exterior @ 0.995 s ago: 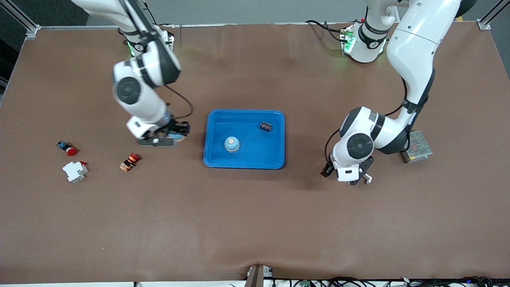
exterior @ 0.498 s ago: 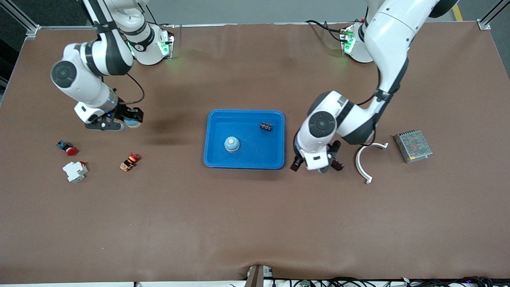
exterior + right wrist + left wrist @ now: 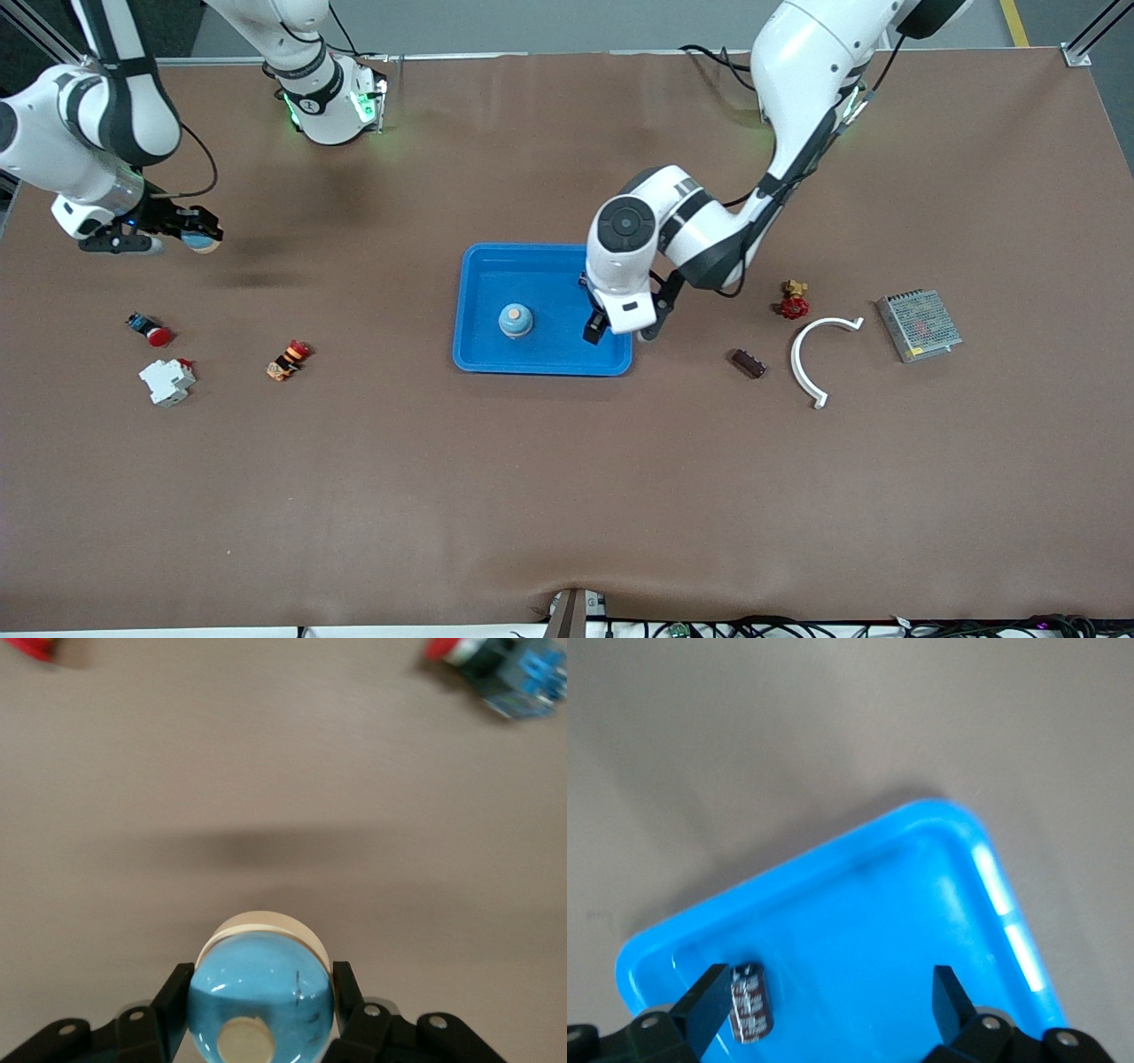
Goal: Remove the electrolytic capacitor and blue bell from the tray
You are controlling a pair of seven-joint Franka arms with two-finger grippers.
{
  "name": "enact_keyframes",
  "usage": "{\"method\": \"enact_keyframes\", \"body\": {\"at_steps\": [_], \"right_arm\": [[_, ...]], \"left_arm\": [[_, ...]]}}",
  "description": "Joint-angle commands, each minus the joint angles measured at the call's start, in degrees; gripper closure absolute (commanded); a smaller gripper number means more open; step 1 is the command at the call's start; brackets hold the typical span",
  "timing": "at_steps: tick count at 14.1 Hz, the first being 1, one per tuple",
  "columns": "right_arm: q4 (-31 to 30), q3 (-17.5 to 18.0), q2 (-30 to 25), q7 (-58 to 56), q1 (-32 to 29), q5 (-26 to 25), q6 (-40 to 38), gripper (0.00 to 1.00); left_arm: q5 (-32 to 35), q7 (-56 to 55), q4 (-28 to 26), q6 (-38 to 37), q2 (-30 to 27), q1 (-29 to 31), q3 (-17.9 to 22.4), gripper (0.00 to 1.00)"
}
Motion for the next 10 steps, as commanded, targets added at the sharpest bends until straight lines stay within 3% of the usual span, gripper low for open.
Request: {"method": "enact_keyframes", "body": {"at_steps": [1,6,10], "right_arm": [[-2.6,1.3,1.3,-0.5,-1.4,-0.1,5.9,1.0],[-4.8,1.6,8.2,4.5,0.2,0.4,17.2,1.0],[-9.4,1.5,9.8,19.4,11.2,0.4,26.5,1.0]], "left_arm": [[1.1,-3.9,2.9,3.2,3.9,-3.6,0.8,0.0],[1.2,-7.9,2.8,3.1,5.0,-5.1,0.8,0.0],[1.3,-11.5,0.5,0.0,5.1,-5.4,0.9,0.0]]}}
